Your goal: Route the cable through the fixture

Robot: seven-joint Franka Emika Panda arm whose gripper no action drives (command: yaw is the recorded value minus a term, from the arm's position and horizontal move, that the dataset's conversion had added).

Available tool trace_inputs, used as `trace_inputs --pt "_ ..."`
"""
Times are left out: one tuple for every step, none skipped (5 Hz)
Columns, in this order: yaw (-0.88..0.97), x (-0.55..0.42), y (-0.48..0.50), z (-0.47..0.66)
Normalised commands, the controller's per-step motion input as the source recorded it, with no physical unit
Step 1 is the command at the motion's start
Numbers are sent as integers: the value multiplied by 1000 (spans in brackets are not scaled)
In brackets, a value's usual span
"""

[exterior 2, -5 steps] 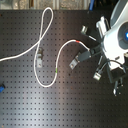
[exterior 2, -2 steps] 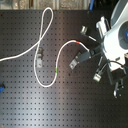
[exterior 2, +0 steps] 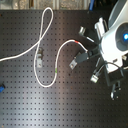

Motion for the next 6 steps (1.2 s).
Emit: trace_inputs --pt "-69 -86 169 320" --pt "-9 -143 263 134" --pt "0 -128 138 -1" --pt "66 -162 308 -3" --pt "0 -9 26 0" --pt "-109 9 -45 727"
